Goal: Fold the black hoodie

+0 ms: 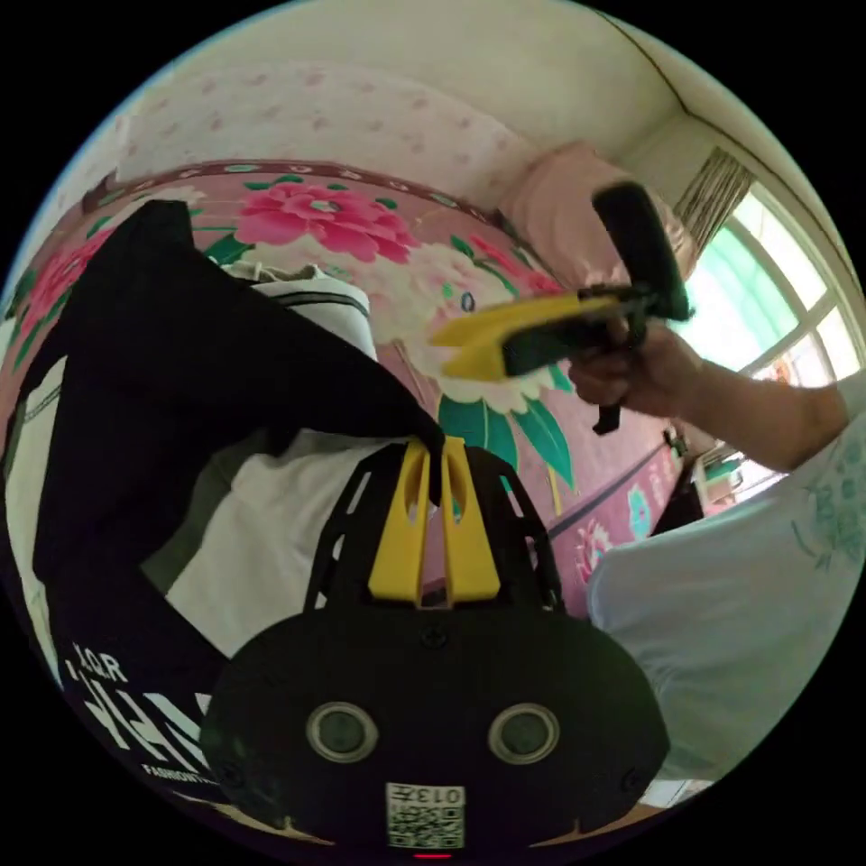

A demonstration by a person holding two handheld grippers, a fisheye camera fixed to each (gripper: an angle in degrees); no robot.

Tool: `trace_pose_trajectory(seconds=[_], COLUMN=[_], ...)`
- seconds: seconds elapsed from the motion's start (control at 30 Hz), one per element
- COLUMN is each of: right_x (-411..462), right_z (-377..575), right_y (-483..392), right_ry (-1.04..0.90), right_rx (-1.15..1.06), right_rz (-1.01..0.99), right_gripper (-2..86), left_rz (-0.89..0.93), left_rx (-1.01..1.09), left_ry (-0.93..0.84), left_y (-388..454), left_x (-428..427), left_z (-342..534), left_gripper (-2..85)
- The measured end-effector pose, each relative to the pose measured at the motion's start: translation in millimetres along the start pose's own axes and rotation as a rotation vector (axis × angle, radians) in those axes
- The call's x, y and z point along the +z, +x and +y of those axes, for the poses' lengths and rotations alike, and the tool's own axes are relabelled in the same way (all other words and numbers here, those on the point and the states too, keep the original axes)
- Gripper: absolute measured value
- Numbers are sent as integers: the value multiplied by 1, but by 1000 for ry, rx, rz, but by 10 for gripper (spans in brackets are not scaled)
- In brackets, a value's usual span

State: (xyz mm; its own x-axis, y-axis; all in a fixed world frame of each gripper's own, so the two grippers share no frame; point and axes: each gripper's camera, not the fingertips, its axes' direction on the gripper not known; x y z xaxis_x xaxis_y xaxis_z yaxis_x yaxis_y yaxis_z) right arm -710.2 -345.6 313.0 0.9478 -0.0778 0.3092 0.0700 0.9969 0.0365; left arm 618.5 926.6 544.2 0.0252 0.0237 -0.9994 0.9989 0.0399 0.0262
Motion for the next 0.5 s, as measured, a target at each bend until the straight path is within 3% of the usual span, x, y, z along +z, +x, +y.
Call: trace_pose_trajectory(seconds=[0.17,0.3,0.43,0.5], right_x=[53,73,20,-59], right_z=[-31,-41,-39,-31], right_y=[19,23,-13,-20], right_ry=[-215,-347,-204,35], right_rx=[51,62,-155,-183], right_rz=[39,-120,-87,-232], right_gripper=[163,37,21,16], left_rz=[-196,-211,-136,-190], left_rx=[78,114,78,103], left_ry=[-26,-44,96,208], left_y=[31,36,33,51], left_x=[17,8,-41,-86], left_z=[24,36,38,30], left_gripper=[5,5,5,5])
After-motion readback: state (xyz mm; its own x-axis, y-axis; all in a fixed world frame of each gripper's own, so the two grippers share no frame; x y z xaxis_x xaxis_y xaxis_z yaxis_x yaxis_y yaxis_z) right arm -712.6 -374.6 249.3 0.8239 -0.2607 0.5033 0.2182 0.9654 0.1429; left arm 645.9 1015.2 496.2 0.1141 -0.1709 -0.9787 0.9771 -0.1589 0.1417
